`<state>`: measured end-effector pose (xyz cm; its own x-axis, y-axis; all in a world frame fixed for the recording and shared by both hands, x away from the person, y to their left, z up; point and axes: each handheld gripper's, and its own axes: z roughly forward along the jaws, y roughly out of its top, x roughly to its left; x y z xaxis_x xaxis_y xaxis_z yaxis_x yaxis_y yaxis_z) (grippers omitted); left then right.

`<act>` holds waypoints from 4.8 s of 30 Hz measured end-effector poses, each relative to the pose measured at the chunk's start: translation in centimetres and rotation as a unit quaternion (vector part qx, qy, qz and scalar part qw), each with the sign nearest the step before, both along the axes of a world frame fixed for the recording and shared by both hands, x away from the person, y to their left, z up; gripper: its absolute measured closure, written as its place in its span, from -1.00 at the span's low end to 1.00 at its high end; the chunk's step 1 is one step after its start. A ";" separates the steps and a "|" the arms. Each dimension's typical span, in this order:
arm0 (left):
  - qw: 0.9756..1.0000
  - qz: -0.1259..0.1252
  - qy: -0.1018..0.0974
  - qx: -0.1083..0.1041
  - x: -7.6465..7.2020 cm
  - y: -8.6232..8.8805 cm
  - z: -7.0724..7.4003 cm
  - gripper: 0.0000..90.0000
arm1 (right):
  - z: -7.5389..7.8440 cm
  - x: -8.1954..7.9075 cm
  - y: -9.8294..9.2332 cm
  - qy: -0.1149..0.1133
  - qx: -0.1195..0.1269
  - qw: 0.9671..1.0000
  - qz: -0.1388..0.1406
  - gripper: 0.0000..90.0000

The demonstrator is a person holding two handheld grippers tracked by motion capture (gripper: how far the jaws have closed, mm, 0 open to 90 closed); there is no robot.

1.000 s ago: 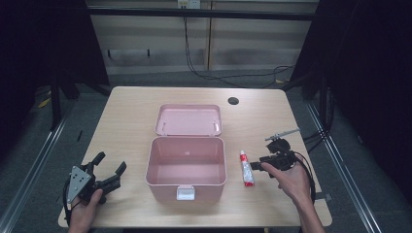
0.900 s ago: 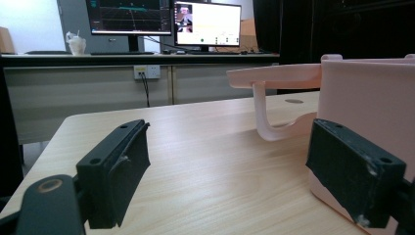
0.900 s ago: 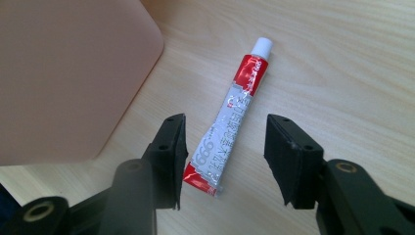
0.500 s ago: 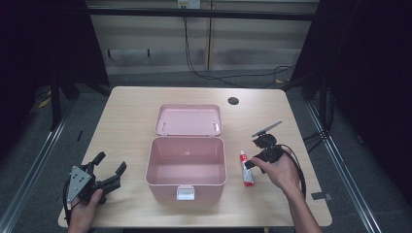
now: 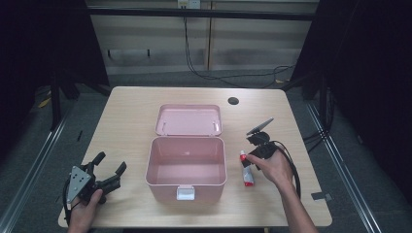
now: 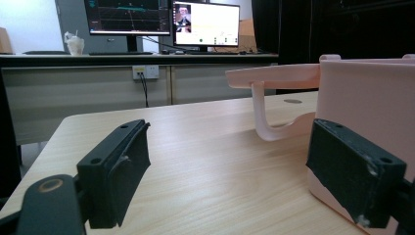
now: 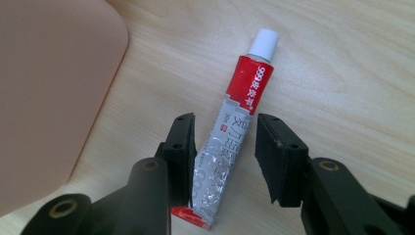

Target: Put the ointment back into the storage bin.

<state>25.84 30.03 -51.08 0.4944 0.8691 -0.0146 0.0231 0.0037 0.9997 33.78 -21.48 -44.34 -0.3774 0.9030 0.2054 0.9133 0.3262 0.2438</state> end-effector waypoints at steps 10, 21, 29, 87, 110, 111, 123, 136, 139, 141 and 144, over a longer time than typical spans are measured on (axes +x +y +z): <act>1.000 0.000 0.000 0.000 0.0 0.0 0.0 -0.65 | -1.6 0.7 0.3 0.017 -0.008 1.000 -0.005 0.35; 1.000 -0.001 0.000 0.000 0.0 0.0 0.0 -0.65 | -2.3 1.0 0.3 0.032 -0.019 0.999 -0.011 0.44; 1.000 -0.001 0.000 0.000 0.0 0.0 0.0 -0.65 | -2.5 1.0 0.9 0.032 -0.038 0.999 -0.002 0.57; 1.000 0.001 0.000 -0.001 0.0 0.0 0.0 -0.65 | 1.3 -1.7 -1.5 -0.082 0.041 0.996 0.017 0.60; 1.000 0.002 0.000 -0.001 0.0 0.0 0.0 -0.65 | 5.1 -2.7 -1.0 -0.154 0.052 0.985 0.062 0.60; 1.000 0.002 0.000 -0.002 0.0 0.0 0.0 -0.65 | 5.1 -2.7 -1.0 -0.154 0.052 0.985 0.062 0.60; 1.000 0.002 0.000 -0.001 0.0 0.0 0.0 -0.65 | 6.9 -2.9 -0.6 -0.189 0.068 0.977 0.076 0.60; 1.000 0.002 0.000 -0.001 0.0 0.0 0.0 -0.65 | 8.9 -3.2 -0.1 -0.216 0.078 0.968 0.101 0.60; 1.000 0.001 0.000 -0.001 0.0 0.0 0.0 -0.65 | 9.4 -3.2 0.0 -0.224 0.076 0.966 0.108 0.60; 1.000 0.002 0.000 -0.001 0.0 0.0 0.0 -0.65 | 9.8 -3.3 0.1 -0.225 0.077 0.965 0.109 0.60; 1.000 0.001 0.000 -0.001 0.0 0.0 0.0 -0.65 | 10.2 -3.3 0.2 -0.225 0.078 0.963 0.124 0.60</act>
